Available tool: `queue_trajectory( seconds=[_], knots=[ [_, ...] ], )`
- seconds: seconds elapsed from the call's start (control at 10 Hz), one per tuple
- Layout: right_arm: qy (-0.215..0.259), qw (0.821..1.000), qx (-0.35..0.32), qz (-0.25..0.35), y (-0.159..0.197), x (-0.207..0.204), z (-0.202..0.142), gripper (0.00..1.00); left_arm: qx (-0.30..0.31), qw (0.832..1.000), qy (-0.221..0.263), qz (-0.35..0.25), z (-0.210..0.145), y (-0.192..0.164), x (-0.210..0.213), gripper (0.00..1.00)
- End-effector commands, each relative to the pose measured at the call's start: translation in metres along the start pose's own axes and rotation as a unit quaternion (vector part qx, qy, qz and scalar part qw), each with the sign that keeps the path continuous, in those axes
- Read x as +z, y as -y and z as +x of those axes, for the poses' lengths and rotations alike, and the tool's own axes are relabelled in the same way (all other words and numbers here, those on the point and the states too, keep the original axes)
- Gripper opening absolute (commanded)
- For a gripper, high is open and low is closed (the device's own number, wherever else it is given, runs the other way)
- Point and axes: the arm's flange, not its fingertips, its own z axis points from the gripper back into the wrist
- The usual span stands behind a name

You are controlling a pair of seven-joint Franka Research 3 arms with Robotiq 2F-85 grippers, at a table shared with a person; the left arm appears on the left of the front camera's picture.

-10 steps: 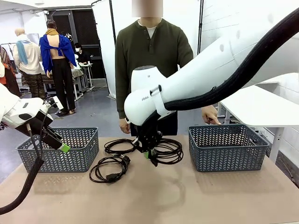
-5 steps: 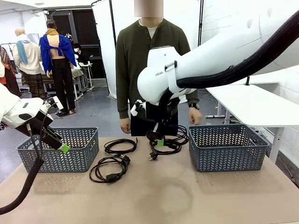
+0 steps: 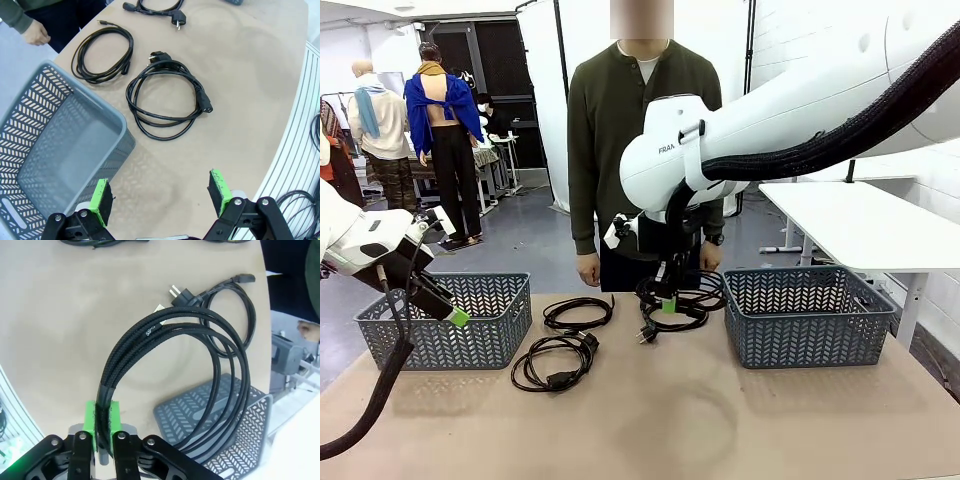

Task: Organize the cables according to human instructions.
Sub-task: Pick up a bundle of cables and place it in the basket indicated by the human.

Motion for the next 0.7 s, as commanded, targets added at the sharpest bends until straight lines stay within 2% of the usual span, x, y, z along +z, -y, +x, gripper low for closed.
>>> queue_trajectory(
  seconds=[0.0, 0.3, 0.6],
  knots=[
    [0.004, 1.000, -0.010, -0.011, 0.000, -0.002, 0.004, 0.00, 0.003, 1.000, 0.008, -0.007, -0.001, -0.002, 0.000, 1.00],
    [0.000, 1.000, -0.004, 0.000, -0.001, 0.000, 0.001, 0.00, 0.003, 1.000, 0.008, -0.007, -0.001, -0.002, 0.000, 1.00],
    [-0.020, 0.998, 0.037, -0.039, 0.021, 0.033, -0.040, 0.00, 0.003, 1.000, 0.008, -0.007, -0.001, -0.002, 0.000, 1.00]
  ],
)
